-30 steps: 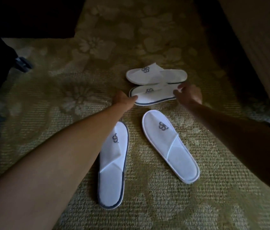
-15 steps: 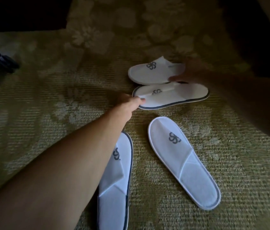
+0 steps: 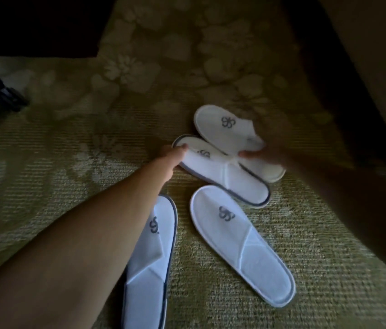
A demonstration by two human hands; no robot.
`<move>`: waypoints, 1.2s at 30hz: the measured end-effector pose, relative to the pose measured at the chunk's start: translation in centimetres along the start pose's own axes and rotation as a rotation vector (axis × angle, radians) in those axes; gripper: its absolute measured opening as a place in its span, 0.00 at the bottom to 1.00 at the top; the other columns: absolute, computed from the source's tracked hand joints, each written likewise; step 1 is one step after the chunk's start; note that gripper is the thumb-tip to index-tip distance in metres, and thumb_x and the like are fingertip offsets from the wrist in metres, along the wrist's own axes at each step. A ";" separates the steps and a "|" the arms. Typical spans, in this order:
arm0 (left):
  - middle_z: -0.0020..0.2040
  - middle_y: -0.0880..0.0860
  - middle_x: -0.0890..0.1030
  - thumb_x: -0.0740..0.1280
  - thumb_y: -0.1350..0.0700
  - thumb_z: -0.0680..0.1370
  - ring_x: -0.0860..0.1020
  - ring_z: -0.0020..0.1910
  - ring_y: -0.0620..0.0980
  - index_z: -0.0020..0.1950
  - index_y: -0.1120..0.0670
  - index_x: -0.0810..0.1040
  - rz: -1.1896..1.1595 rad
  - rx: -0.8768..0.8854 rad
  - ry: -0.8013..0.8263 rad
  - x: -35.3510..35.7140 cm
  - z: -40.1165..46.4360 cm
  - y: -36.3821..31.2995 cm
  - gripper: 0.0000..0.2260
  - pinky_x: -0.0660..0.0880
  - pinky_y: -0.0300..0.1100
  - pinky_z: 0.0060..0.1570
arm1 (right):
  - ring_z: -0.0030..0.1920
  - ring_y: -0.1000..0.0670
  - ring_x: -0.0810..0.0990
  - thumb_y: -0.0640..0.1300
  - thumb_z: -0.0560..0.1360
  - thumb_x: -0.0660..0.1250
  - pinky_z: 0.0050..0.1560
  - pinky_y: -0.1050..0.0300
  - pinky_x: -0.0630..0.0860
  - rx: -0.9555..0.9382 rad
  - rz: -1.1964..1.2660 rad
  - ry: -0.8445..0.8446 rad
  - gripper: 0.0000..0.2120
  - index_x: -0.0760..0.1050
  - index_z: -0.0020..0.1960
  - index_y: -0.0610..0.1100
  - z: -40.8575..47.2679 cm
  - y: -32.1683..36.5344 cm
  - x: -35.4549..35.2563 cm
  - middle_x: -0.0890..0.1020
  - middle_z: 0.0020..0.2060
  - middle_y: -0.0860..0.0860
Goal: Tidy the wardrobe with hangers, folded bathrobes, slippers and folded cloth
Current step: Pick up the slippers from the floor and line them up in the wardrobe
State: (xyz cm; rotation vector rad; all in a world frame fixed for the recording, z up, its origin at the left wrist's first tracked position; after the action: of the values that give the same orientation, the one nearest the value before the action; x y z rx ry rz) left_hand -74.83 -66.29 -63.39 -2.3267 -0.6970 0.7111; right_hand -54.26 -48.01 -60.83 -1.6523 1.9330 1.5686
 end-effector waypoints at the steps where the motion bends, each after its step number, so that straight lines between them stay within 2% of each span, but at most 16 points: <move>1: 0.58 0.53 0.76 0.69 0.45 0.79 0.75 0.57 0.54 0.66 0.56 0.74 -0.039 0.005 0.026 -0.6 -0.4 -0.4 0.20 0.74 0.47 0.59 | 0.70 0.42 0.69 0.58 0.64 0.80 0.65 0.51 0.67 0.013 0.036 -0.025 0.48 0.61 0.77 0.48 -1.1 -0.7 0.2 0.68 0.73 0.44; 4: 0.58 0.51 0.79 0.67 0.41 0.79 0.77 0.59 0.51 0.67 0.57 0.74 -0.117 0.019 0.067 -2.5 0.8 -0.7 0.24 0.74 0.49 0.65 | 0.67 0.41 0.73 0.60 0.66 0.78 0.62 0.50 0.71 0.038 0.051 -0.065 0.44 0.65 0.75 0.46 -4.1 -2.7 1.9 0.73 0.70 0.43; 8: 0.56 0.53 0.78 0.63 0.42 0.82 0.77 0.52 0.50 0.67 0.52 0.71 -0.208 0.065 0.004 -4.8 -1.2 -2.1 0.19 0.76 0.45 0.48 | 0.66 0.40 0.74 0.62 0.69 0.74 0.56 0.54 0.70 0.074 0.080 -0.090 0.42 0.64 0.76 0.45 -7.3 -4.6 2.1 0.74 0.69 0.41; 11: 0.62 0.54 0.76 0.67 0.44 0.80 0.77 0.58 0.52 0.71 0.52 0.68 -0.257 0.128 -0.058 -6.2 -2.6 -3.0 0.22 0.77 0.47 0.53 | 0.63 0.38 0.76 0.61 0.73 0.71 0.51 0.56 0.69 0.078 0.037 -0.143 0.38 0.65 0.75 0.43 -10.1 -5.3 0.8 0.75 0.66 0.39; 13: 0.62 0.54 0.77 0.67 0.44 0.80 0.77 0.58 0.52 0.71 0.52 0.68 -0.255 0.143 -0.053 -7.1 -3.6 -3.2 0.23 0.77 0.47 0.53 | 0.59 0.39 0.79 0.65 0.71 0.70 0.49 0.55 0.70 0.048 0.027 -0.161 0.38 0.67 0.73 0.46 -10.9 -5.9 -0.1 0.78 0.64 0.40; 14: 0.62 0.54 0.77 0.67 0.44 0.80 0.77 0.58 0.52 0.70 0.52 0.69 -0.249 0.150 -0.036 -7.4 -3.8 -3.0 0.22 0.78 0.45 0.50 | 0.56 0.39 0.80 0.69 0.69 0.69 0.48 0.55 0.72 0.033 0.022 -0.162 0.39 0.69 0.72 0.47 -11.2 -5.9 -0.5 0.80 0.62 0.40; 15: 0.61 0.54 0.78 0.67 0.44 0.80 0.78 0.57 0.51 0.69 0.53 0.72 -0.231 0.160 -0.013 -7.8 -4.3 -2.7 0.20 0.77 0.44 0.46 | 0.54 0.40 0.81 0.70 0.69 0.68 0.46 0.54 0.73 0.024 0.014 -0.160 0.39 0.71 0.71 0.47 -11.6 -5.8 -0.9 0.81 0.59 0.41; 17: 0.59 0.54 0.81 0.69 0.45 0.79 0.80 0.55 0.52 0.61 0.53 0.77 -0.203 0.196 -0.007 -8.7 -5.3 -1.9 0.15 0.78 0.44 0.44 | 0.51 0.40 0.81 0.65 0.73 0.68 0.43 0.56 0.72 -0.008 -0.054 -0.138 0.33 0.72 0.69 0.45 -12.3 -5.5 -1.5 0.81 0.56 0.41; 18: 0.57 0.55 0.82 0.71 0.45 0.78 0.81 0.54 0.53 0.56 0.52 0.79 -0.192 0.229 -0.026 -9.3 -5.9 -1.5 0.13 0.80 0.47 0.45 | 0.49 0.41 0.81 0.63 0.75 0.67 0.40 0.57 0.72 -0.035 -0.086 -0.125 0.30 0.73 0.68 0.43 -12.6 -5.2 -1.9 0.81 0.54 0.41; 20: 0.51 0.55 0.85 0.73 0.43 0.74 0.83 0.51 0.54 0.46 0.52 0.82 -0.177 0.311 -0.091 -11.2 -7.0 -1.0 0.13 0.82 0.52 0.52 | 0.42 0.44 0.82 0.68 0.73 0.65 0.34 0.57 0.75 -0.088 -0.143 -0.104 0.33 0.77 0.62 0.41 -13.0 -4.4 -2.4 0.83 0.48 0.41; 22: 0.49 0.55 0.85 0.72 0.41 0.71 0.83 0.49 0.54 0.45 0.53 0.82 -0.135 0.362 -0.097 -12.2 -8.9 -0.5 0.15 0.80 0.51 0.53 | 0.40 0.44 0.83 0.76 0.67 0.63 0.37 0.51 0.80 -0.135 -0.184 -0.087 0.40 0.78 0.59 0.42 -12.8 -4.0 -2.2 0.84 0.45 0.42; 25: 0.48 0.57 0.84 0.70 0.45 0.77 0.82 0.49 0.56 0.49 0.55 0.82 0.000 0.328 0.092 -10.5 -12.2 3.3 0.13 0.80 0.51 0.52 | 0.42 0.44 0.82 0.68 0.73 0.66 0.40 0.51 0.79 -0.158 -0.262 -0.049 0.31 0.77 0.61 0.43 -12.8 -3.9 -0.8 0.83 0.47 0.43; 28: 0.44 0.57 0.85 0.69 0.49 0.79 0.83 0.45 0.56 0.49 0.56 0.83 0.148 0.250 0.202 -7.6 -14.6 9.4 0.11 0.79 0.49 0.48 | 0.45 0.43 0.82 0.72 0.70 0.66 0.44 0.50 0.78 -0.179 -0.324 -0.014 0.33 0.77 0.63 0.47 -13.2 -4.1 0.7 0.84 0.50 0.42; 30: 0.43 0.55 0.84 0.70 0.50 0.78 0.83 0.45 0.56 0.44 0.56 0.82 0.209 0.215 0.213 -6.1 -15.5 12.8 0.10 0.80 0.47 0.47 | 0.48 0.43 0.82 0.73 0.67 0.67 0.47 0.50 0.78 -0.159 -0.330 -0.012 0.34 0.77 0.62 0.49 -13.4 -4.9 1.1 0.84 0.52 0.42; 33: 0.41 0.50 0.81 0.70 0.48 0.78 0.80 0.41 0.49 0.45 0.53 0.78 0.335 0.156 0.241 -4.3 -17.9 16.2 0.09 0.76 0.39 0.35 | 0.55 0.40 0.81 0.67 0.69 0.70 0.52 0.47 0.77 -0.133 -0.388 -0.024 0.35 0.73 0.66 0.45 -13.8 -5.7 1.4 0.81 0.58 0.40; 36: 0.43 0.51 0.81 0.70 0.43 0.76 0.80 0.46 0.53 0.47 0.53 0.78 0.749 0.342 0.112 -3.9 -18.9 16.9 0.13 0.73 0.42 0.42 | 0.62 0.38 0.76 0.60 0.72 0.71 0.57 0.47 0.73 -0.108 -0.434 -0.020 0.36 0.67 0.71 0.40 -14.3 -6.3 1.9 0.76 0.64 0.37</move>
State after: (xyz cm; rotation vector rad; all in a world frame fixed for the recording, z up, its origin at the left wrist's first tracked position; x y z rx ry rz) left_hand -60.66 -87.53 -60.66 -2.2474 0.3636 0.9137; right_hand -43.16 -59.15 -59.53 -1.9247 1.3726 1.5221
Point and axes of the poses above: each hand's wrist, its own z-axis towards the middle knuckle, its own x-axis out of the palm, y = z × x, the point moved 5 cm from there along z, towards the middle knuckle
